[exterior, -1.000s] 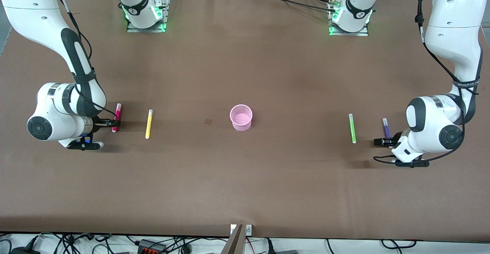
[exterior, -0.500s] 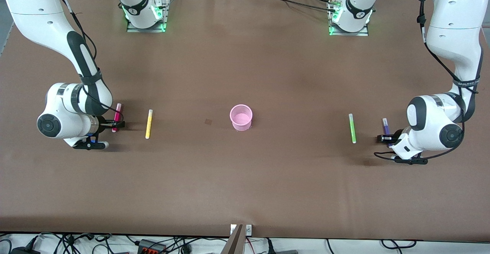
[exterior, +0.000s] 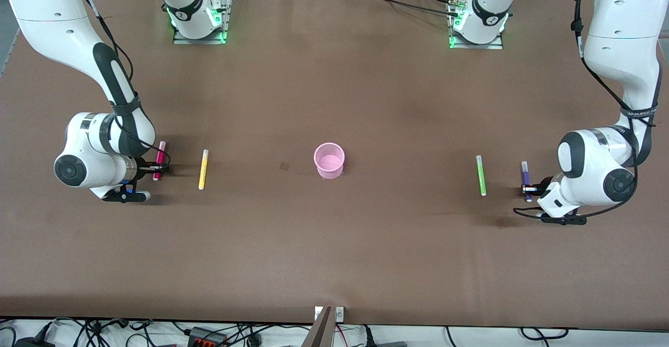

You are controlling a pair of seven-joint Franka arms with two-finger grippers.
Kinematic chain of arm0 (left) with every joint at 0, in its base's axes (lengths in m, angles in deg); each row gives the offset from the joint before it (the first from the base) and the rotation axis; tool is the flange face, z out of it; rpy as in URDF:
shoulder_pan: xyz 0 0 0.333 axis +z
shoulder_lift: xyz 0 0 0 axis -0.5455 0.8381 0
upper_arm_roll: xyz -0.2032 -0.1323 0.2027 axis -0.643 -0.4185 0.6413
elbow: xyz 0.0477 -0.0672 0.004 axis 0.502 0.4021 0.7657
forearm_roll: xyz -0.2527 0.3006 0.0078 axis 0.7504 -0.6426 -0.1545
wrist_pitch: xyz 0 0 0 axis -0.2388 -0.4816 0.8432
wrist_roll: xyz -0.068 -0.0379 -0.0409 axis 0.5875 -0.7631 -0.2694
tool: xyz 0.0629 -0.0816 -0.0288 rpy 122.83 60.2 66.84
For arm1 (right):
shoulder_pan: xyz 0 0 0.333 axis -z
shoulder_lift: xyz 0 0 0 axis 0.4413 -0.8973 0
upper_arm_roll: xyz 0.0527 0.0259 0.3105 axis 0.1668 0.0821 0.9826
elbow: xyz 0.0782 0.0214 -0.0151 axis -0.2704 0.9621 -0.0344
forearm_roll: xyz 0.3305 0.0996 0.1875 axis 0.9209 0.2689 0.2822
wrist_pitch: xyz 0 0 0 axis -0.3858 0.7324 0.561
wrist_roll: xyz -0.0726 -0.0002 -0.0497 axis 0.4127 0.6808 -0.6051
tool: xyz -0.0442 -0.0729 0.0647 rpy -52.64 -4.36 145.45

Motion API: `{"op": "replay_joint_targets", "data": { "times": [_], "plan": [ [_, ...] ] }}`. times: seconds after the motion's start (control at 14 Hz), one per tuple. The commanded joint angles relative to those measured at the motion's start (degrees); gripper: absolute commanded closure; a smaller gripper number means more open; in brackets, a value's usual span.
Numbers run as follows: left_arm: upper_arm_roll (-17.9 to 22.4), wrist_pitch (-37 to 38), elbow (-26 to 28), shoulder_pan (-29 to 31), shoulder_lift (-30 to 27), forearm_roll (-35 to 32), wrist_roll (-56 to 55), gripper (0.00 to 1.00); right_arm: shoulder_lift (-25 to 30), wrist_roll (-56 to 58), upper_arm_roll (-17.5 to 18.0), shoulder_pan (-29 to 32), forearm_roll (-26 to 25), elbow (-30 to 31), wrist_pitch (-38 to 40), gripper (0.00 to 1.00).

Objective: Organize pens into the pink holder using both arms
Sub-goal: 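Grasp the pink and purple pens with the right and left grippers, then carry the purple pen above the pink cup with the left gripper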

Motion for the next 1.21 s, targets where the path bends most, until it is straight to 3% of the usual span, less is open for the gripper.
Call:
{"op": "replay_joint_targets", "data": {
  "times": [0.0,0.14,0.29,0.36,0.57,0.71,0.93,1.14],
  "plan": [
    [-0.7,0.2,0.2,0.0,-2.0,-0.3,1.1,0.98,1.6,-0.6,0.3,0.2,-1.0,1.9,-0.5,0.34],
    [-2.0,2.9,0.1,-1.0,-5.5,-0.4,0.9,0.99,1.6,-0.6,0.3,0.2,-1.0,1.9,-0.3,0.42],
    [-5.2,11.2,-1.8,-1.0,-8.2,-0.4,1.3,0.98,1.7,-0.1,0.4,0.2,-1.0,1.7,-0.3,0.59],
    [-7.5,14.0,-3.7,-1.0,-8.7,-0.4,1.4,0.98,1.7,-0.1,0.4,0.2,-0.9,1.5,-0.3,0.62],
    [-14.9,21.9,-7.4,-1.0,-10.0,-0.1,2.6,0.98,1.7,-0.1,0.4,0.4,-0.7,1.2,-0.7,0.62],
    [-23.4,25.0,-8.4,-0.3,-10.3,0.4,3.5,0.97,1.5,-0.1,0.4,0.4,-0.6,1.1,-1.1,0.61],
    [-33.8,21.8,-9.4,-2.1,-8.9,1.7,7.8,0.98,1.4,-0.1,0.4,0.4,-0.6,1.1,-2.5,0.61],
    [-40.1,12.2,-9.2,-4.3,-7.1,1.7,12.8,1.00,1.2,-0.1,0.4,0.3,-0.6,1.2,-3.1,0.61]
  ]
}}
